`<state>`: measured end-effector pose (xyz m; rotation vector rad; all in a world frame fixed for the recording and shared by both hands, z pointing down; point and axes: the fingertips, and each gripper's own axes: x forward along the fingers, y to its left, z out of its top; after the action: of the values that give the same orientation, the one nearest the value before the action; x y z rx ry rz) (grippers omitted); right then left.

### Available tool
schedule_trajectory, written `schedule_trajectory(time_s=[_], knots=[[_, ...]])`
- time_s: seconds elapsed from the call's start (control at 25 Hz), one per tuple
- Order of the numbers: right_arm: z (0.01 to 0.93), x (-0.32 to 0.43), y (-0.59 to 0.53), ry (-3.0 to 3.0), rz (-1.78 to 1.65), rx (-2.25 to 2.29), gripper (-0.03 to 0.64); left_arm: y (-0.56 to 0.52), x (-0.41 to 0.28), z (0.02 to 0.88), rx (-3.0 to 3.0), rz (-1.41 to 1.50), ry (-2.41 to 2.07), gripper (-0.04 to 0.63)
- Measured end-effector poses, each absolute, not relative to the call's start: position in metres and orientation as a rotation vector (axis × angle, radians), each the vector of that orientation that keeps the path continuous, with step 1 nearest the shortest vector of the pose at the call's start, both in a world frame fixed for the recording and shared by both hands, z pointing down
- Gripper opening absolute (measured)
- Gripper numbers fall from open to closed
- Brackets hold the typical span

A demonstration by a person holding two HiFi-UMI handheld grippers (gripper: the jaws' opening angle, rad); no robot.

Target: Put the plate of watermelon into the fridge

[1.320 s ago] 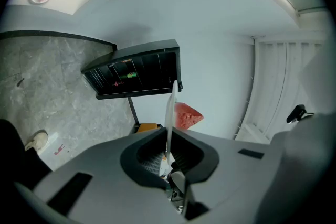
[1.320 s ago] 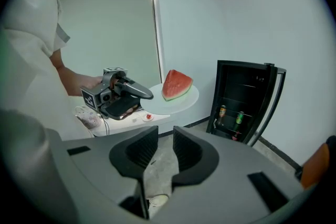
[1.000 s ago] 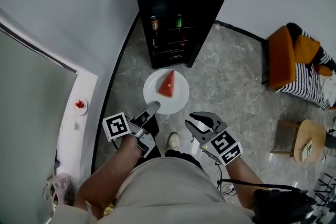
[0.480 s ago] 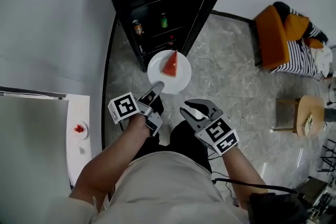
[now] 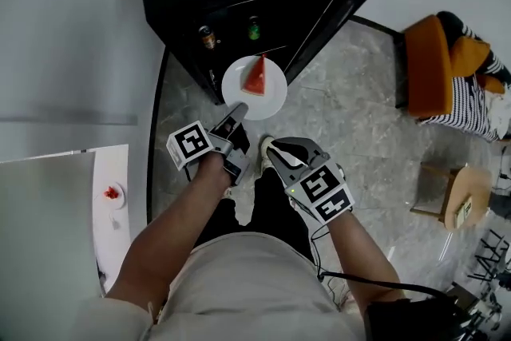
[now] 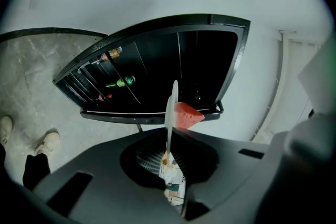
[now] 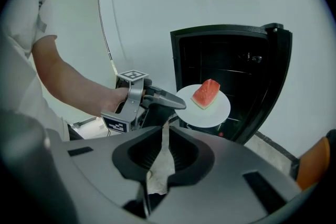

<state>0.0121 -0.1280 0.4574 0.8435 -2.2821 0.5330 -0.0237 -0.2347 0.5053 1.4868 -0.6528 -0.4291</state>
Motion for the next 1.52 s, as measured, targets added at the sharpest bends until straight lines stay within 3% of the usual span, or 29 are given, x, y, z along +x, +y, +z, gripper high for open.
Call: schedule_trajectory(time_s=[0.56, 1.52], knots=[[0.505, 0.075, -0.248, -2.301, 0.492, 0.639, 0.031, -0.370, 0.028, 0.575, 1.446, -0.547, -0.820, 0.025], [0.561, 0.103, -0.271, -2.267, 0.612, 0.579, 0.031, -0.481, 0.032, 0.644, 1.381, -0.492, -0.957, 0.028]])
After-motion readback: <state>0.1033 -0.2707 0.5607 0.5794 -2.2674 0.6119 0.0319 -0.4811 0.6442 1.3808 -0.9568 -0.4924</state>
